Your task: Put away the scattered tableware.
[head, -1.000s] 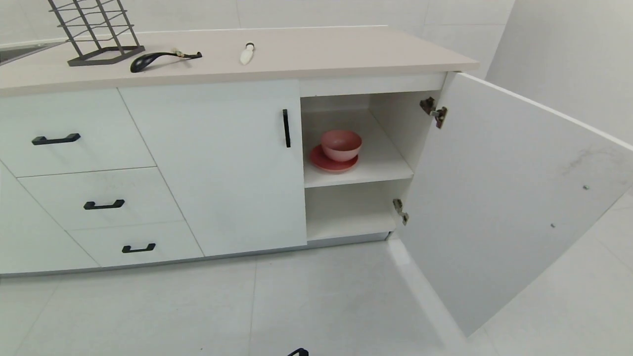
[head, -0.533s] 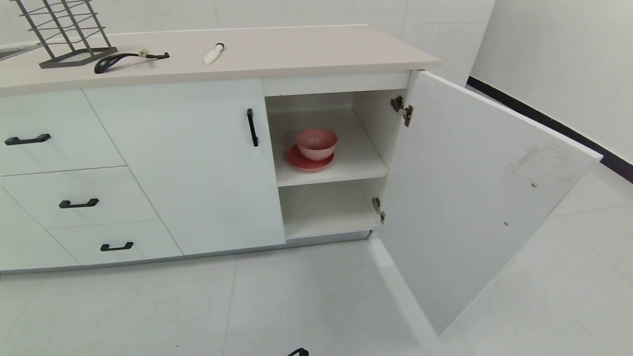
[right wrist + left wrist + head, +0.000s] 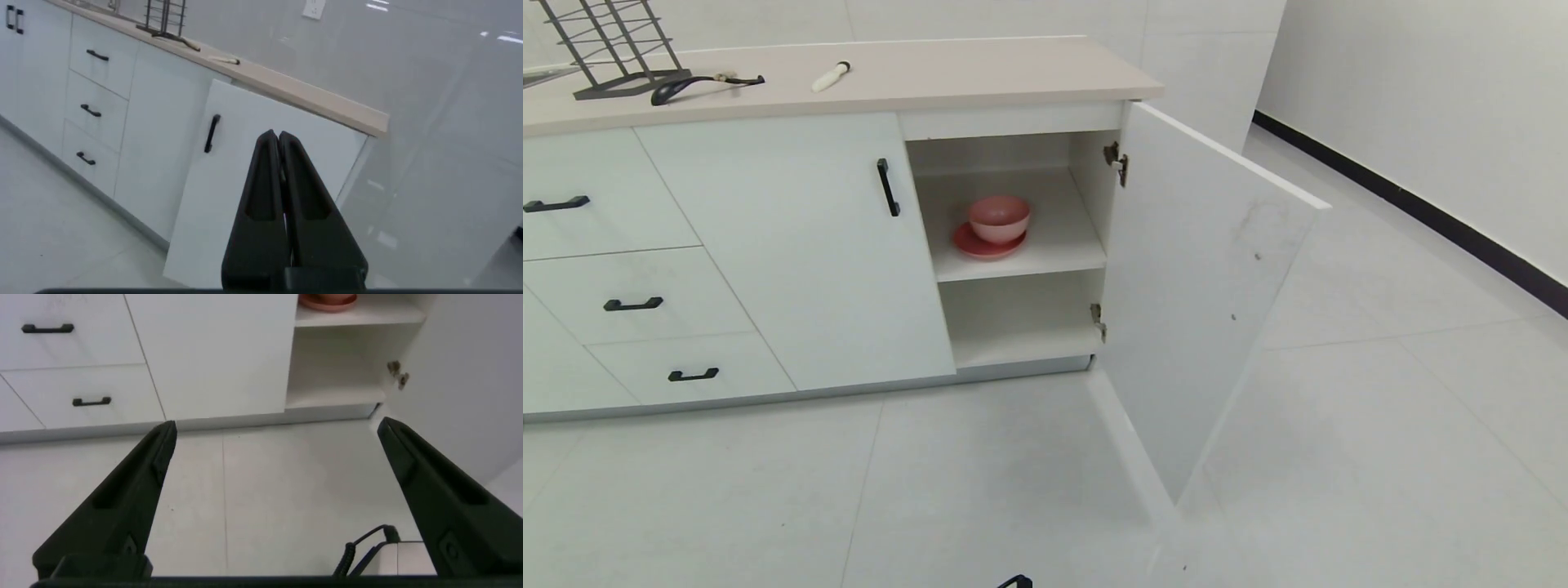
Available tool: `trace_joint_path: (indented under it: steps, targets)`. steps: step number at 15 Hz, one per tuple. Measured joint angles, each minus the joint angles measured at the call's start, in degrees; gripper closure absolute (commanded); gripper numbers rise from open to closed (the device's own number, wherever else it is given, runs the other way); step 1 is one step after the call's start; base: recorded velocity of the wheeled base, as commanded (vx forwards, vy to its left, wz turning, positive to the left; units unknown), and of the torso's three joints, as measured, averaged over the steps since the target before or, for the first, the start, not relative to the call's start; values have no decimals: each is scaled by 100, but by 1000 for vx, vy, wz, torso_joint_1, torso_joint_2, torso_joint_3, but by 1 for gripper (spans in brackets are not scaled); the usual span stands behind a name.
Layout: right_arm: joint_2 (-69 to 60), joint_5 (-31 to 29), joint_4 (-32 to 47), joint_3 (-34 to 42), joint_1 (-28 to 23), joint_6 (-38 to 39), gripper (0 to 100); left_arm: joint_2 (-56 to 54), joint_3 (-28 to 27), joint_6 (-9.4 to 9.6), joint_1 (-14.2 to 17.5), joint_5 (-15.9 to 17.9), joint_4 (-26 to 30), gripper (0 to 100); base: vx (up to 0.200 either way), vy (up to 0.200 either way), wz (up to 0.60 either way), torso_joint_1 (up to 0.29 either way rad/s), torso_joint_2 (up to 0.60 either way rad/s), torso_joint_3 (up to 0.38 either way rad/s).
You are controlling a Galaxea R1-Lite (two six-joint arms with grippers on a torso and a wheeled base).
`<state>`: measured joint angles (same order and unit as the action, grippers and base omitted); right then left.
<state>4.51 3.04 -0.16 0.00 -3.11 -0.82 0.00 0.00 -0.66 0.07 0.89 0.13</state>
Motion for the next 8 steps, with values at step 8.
trace_joint_path:
  steps: [8]
  targets:
    - [23, 95, -1018, -30, -41, -18, 100, 0, 0, -5, -2, -2, -13, 0, 0, -25, 0, 0, 1, 0]
